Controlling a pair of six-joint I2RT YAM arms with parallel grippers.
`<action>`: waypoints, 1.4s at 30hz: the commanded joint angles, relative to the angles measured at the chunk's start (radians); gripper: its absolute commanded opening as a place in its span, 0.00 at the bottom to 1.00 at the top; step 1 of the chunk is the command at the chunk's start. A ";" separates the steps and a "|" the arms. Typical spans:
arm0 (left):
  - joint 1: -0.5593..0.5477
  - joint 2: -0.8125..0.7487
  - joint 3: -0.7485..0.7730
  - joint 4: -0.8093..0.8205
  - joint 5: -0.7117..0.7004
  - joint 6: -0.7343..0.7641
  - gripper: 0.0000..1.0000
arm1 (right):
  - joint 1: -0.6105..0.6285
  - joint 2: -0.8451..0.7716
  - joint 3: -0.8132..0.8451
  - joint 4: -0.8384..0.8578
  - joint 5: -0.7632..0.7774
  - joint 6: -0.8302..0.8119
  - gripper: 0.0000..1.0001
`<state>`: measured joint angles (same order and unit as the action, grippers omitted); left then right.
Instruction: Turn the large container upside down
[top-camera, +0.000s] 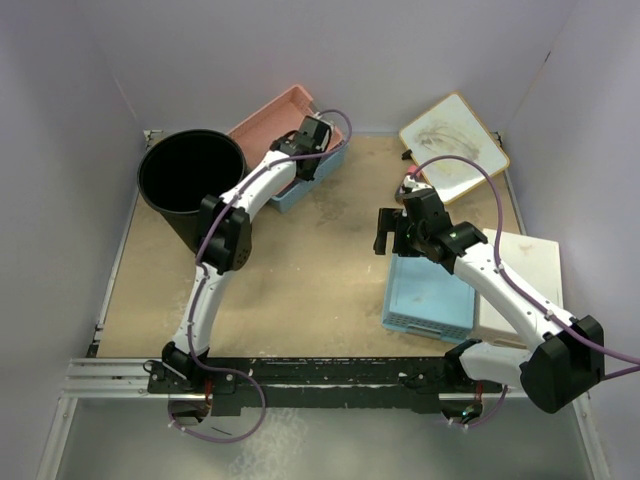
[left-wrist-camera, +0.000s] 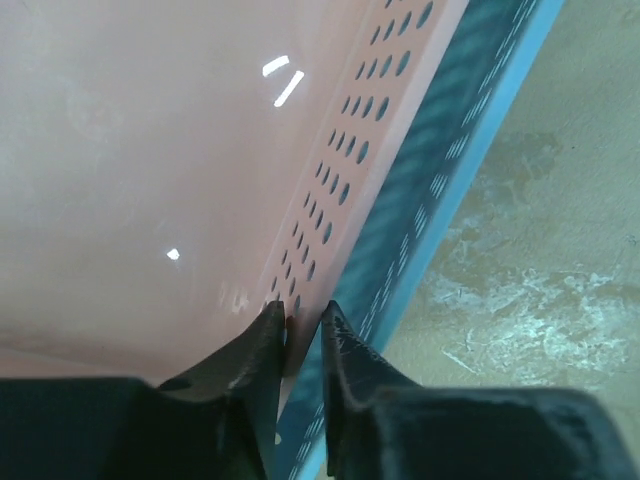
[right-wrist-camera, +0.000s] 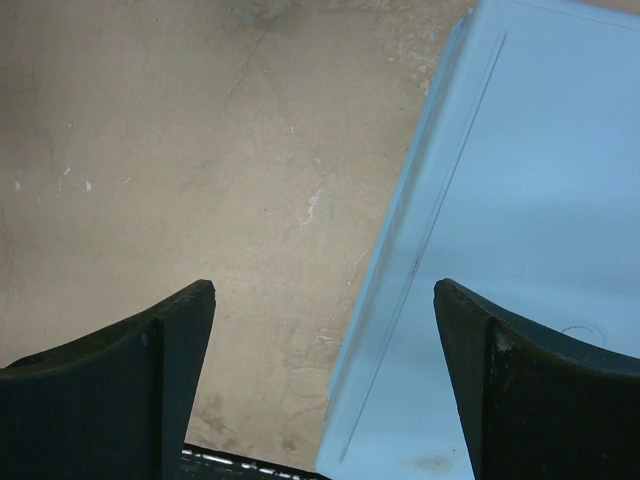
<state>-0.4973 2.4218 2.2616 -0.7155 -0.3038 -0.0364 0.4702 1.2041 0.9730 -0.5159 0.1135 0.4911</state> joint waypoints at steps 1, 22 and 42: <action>-0.008 -0.039 0.007 0.026 -0.086 0.029 0.11 | -0.002 -0.007 0.009 0.034 0.015 0.015 0.92; -0.197 -0.450 0.152 0.011 0.025 -0.077 0.00 | -0.002 -0.069 0.026 -0.003 0.165 0.087 0.92; -0.202 -0.924 -0.791 0.784 0.522 -0.940 0.00 | -0.002 -0.323 0.204 -0.123 0.631 -0.056 0.92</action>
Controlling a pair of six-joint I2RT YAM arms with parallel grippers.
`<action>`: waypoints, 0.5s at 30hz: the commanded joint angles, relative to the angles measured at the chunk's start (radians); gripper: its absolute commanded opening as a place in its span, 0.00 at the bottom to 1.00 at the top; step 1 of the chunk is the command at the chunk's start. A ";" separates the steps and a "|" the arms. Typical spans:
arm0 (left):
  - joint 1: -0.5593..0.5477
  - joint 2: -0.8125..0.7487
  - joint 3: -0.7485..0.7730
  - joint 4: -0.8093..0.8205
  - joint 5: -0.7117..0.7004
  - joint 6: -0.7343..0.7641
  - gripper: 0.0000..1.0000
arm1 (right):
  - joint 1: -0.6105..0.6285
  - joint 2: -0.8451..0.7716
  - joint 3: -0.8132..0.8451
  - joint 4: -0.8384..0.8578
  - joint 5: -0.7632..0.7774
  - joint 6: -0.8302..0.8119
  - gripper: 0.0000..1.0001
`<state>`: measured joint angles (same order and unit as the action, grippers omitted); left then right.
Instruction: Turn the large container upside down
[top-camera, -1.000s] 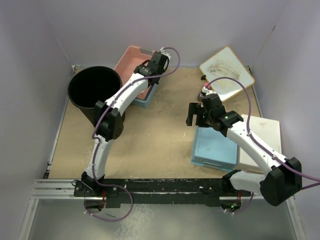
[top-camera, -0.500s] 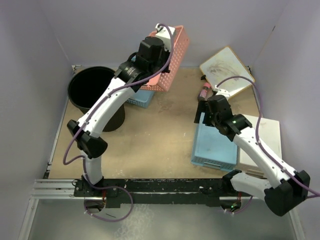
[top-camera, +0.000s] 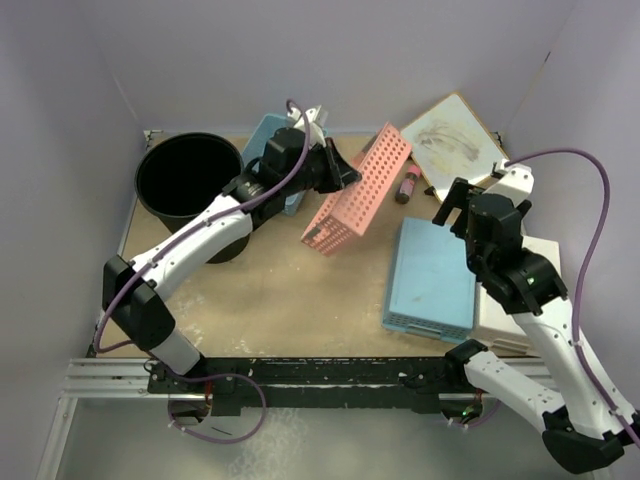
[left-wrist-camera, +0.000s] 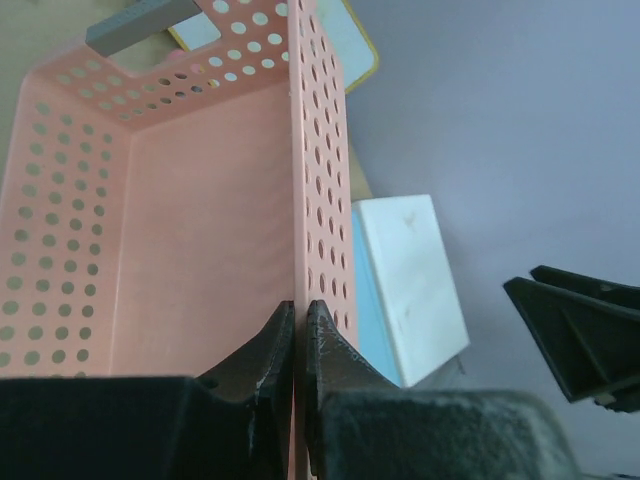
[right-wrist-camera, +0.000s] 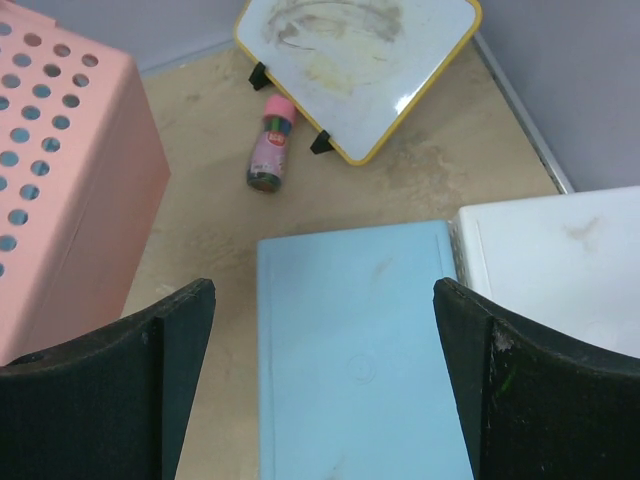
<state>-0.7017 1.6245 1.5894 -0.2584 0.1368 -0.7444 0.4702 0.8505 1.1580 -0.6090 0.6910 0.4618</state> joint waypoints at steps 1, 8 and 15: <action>0.002 -0.146 -0.179 0.389 0.086 -0.278 0.00 | -0.003 0.036 0.019 -0.028 0.052 -0.026 0.92; 0.011 -0.297 -0.521 0.716 0.071 -0.541 0.00 | -0.002 0.056 0.002 -0.009 -0.016 0.034 0.93; 0.033 -0.316 -0.714 0.941 0.071 -0.710 0.00 | -0.002 0.080 -0.007 -0.004 -0.013 0.040 0.93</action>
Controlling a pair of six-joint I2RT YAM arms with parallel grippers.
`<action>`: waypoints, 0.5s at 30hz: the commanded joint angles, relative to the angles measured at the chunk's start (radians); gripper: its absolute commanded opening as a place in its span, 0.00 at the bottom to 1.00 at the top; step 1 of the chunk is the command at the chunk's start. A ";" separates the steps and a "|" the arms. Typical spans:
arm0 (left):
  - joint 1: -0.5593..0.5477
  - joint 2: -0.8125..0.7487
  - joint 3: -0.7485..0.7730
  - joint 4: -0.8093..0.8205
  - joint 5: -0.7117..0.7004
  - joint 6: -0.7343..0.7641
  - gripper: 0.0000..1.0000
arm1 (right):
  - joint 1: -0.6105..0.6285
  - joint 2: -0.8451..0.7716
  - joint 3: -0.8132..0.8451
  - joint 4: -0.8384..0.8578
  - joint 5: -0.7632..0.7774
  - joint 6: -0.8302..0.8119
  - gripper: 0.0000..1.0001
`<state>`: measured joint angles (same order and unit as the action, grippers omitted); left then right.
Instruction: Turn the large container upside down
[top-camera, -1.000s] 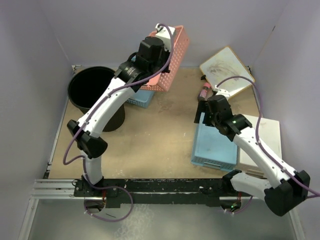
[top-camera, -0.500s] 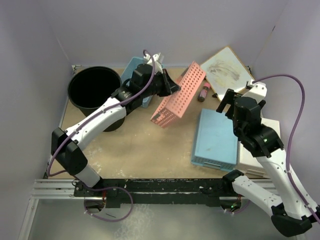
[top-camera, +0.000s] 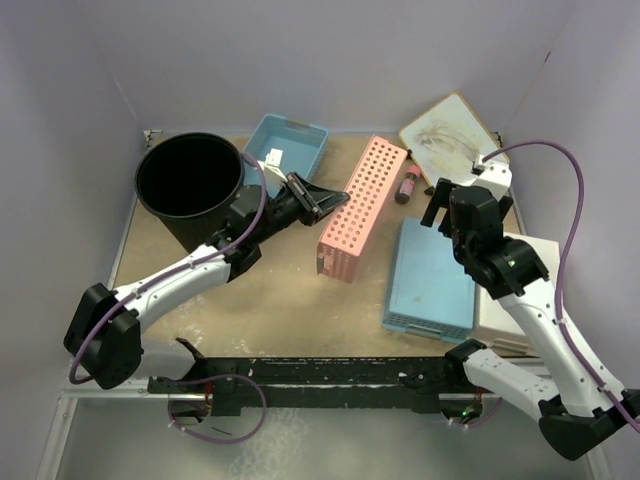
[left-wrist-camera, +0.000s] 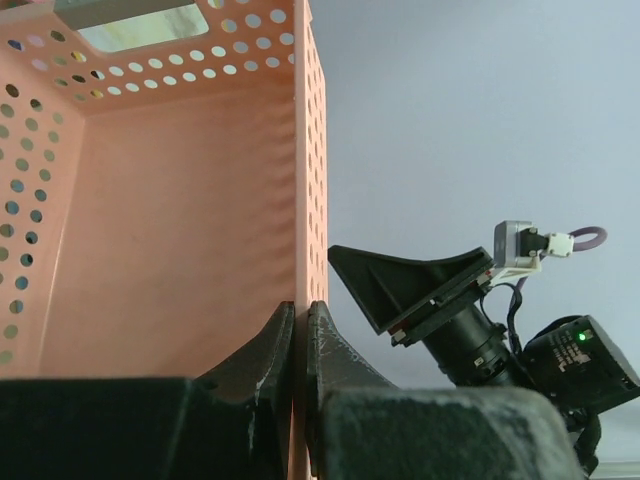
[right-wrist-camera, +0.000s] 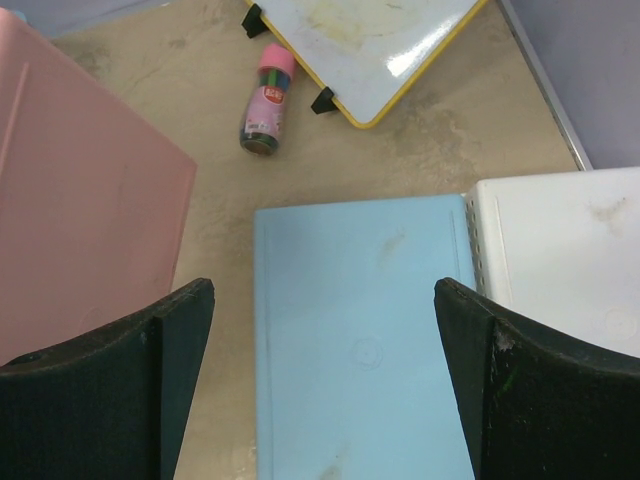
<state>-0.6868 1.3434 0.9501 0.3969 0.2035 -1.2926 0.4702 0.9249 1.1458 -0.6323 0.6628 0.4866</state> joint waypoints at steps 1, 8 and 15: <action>0.022 -0.029 -0.105 0.335 0.013 -0.197 0.00 | -0.002 0.002 0.003 0.022 0.019 0.015 0.93; 0.039 -0.004 -0.186 0.429 0.038 -0.285 0.00 | -0.002 -0.026 -0.070 0.090 -0.036 0.028 0.93; 0.107 0.022 -0.300 0.575 0.080 -0.421 0.00 | -0.002 0.015 -0.102 0.102 -0.039 0.052 0.94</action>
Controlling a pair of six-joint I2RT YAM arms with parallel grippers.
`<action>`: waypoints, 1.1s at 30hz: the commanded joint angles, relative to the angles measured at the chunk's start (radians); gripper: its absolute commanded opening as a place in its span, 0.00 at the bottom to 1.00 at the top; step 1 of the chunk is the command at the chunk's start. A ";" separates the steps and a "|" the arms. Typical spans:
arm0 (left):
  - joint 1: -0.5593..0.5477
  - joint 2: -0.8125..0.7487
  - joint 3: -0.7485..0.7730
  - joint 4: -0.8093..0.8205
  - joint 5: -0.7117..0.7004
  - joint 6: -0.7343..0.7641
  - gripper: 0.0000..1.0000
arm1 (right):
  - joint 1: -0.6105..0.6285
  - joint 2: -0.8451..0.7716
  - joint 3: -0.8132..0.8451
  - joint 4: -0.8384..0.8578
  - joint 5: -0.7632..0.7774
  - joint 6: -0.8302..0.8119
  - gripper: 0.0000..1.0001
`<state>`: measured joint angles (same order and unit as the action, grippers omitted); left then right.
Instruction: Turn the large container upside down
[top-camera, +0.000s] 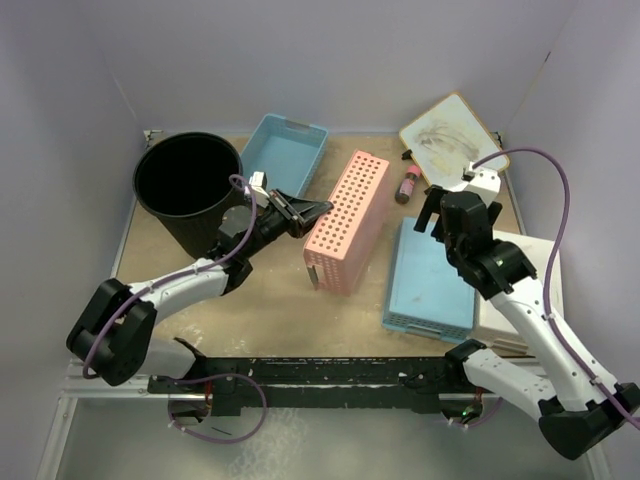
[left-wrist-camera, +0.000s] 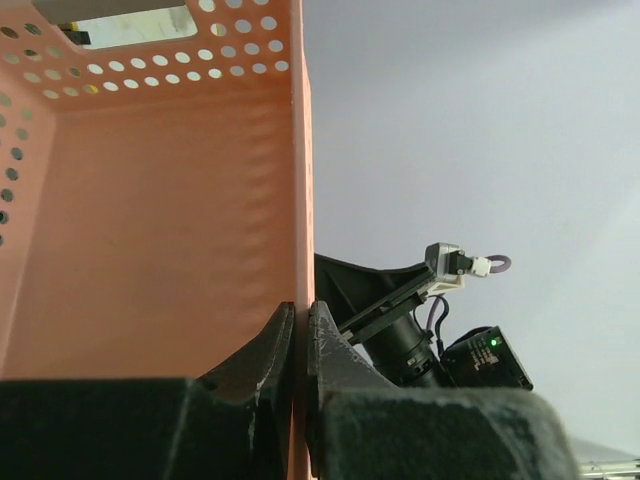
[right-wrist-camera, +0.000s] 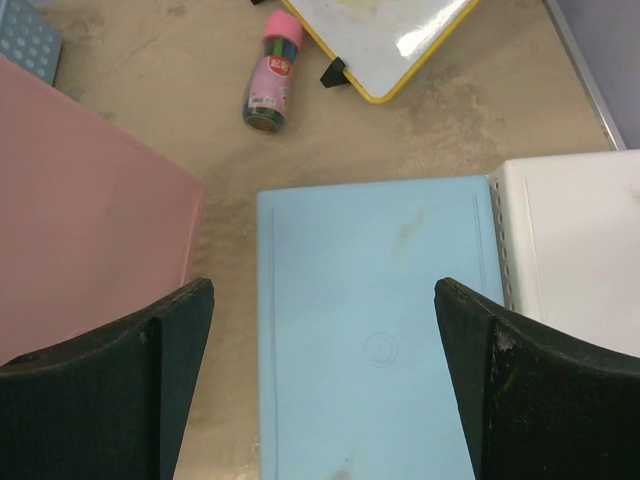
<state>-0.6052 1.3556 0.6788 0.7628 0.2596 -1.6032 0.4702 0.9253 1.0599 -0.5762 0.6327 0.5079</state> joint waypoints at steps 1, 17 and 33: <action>0.025 0.030 -0.027 0.239 0.035 -0.111 0.00 | -0.002 0.017 -0.019 0.052 -0.015 0.034 0.94; 0.018 0.141 -0.234 0.551 -0.048 -0.227 0.00 | -0.002 0.041 -0.032 0.066 -0.034 0.040 0.96; 0.019 0.134 -0.330 0.374 -0.035 0.018 0.10 | -0.002 0.045 -0.056 0.096 -0.015 0.028 0.96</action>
<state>-0.5892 1.5311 0.3710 1.2636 0.2234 -1.7412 0.4702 0.9688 0.9977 -0.5167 0.5896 0.5381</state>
